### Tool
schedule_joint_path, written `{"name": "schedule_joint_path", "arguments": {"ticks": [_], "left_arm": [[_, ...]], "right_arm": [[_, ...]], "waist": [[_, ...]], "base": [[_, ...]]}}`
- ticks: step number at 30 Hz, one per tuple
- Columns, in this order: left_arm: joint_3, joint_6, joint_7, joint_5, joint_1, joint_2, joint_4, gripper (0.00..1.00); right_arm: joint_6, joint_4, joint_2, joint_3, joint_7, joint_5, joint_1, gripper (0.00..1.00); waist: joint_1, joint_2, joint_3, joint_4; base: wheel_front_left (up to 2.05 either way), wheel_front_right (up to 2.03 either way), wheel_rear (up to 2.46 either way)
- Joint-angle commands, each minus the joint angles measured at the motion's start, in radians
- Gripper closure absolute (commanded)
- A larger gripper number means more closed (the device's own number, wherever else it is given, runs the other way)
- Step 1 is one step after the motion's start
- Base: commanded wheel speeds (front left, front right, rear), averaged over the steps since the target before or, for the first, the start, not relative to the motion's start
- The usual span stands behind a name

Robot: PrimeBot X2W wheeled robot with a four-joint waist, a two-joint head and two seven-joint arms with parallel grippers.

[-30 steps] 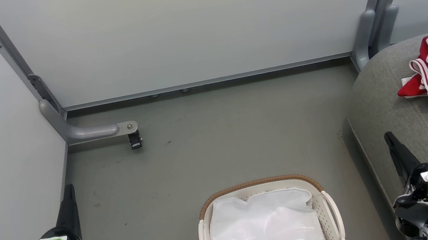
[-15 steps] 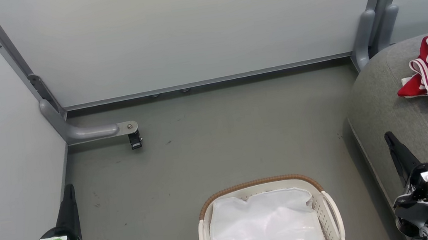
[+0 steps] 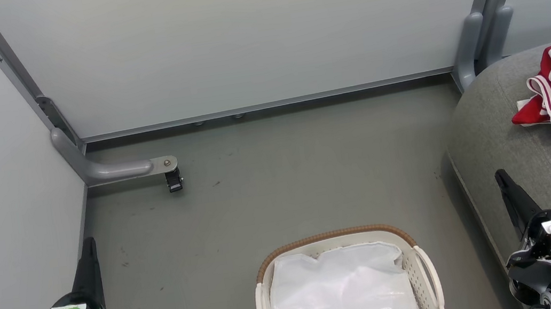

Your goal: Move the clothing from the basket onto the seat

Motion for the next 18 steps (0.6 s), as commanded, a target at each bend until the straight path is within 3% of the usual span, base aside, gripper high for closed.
{"name": "schedule_joint_path", "arguments": {"ticks": [1, 18], "left_arm": [[0.002, -0.006, 0.004, -0.003, -0.01, 0.007, -0.002, 1.0], [0.002, -0.006, 0.004, -0.003, -0.01, 0.007, -0.002, 1.0]], "right_arm": [[-0.001, -0.002, -0.001, -0.003, 0.005, -0.003, -0.008, 1.0], [-0.001, -0.002, 0.0, -0.005, 0.005, -0.004, -0.008, 1.0]], "waist": [[0.0, 0.0108, 0.0, 0.0], [0.0, 0.0108, 0.0, 0.0]], "base": [[0.0, 0.0, 0.0], [0.0, 0.0, 0.0]]}}
